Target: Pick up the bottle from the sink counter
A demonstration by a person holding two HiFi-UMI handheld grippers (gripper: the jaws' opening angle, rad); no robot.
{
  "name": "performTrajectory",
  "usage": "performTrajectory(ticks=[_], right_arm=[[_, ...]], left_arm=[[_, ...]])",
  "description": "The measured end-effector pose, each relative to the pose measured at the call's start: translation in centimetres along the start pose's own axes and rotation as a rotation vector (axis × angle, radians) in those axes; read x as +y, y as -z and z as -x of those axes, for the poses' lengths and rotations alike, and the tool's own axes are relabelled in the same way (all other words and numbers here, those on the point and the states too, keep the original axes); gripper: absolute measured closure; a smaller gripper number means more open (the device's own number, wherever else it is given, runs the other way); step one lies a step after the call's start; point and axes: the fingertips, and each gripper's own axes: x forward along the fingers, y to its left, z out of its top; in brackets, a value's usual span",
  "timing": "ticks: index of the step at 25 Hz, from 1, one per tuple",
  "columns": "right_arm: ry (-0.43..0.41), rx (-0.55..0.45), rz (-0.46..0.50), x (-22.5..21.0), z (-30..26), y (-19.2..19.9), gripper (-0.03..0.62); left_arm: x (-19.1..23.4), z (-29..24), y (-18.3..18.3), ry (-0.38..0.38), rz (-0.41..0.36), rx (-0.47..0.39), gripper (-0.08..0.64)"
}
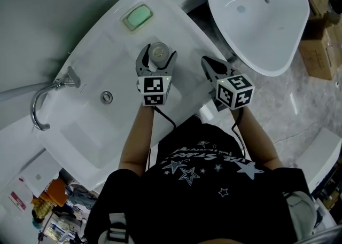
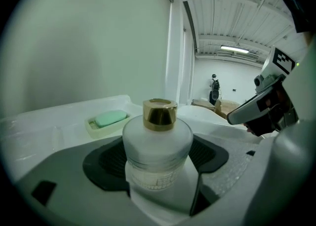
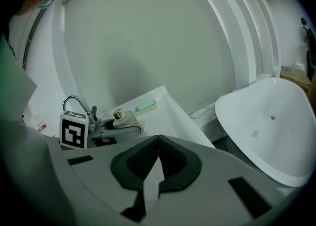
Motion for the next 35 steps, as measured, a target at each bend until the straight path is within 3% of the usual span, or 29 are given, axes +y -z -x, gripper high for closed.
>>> performTrajectory(ticks=[21,28,35], right_arm=[[0.003,-0.043,-0.018,-0.1,1.5,-0.3,0.586],[0.002,-0.051,-0.016,-0.1,2.0,-0.4,0.586],[-0.010,-0.063,-0.012,0.6,2.7,-0.1,0.586]], left_arm=[[0.3,-0.9,0.0,-0.040,-0.027,0.044,0.213],[0.0,-0.1,0.5,-0.026,0.006,0.067,0.215],[-0.3,2.1,-0.8,-0.036,0.013,0.028,0.215]])
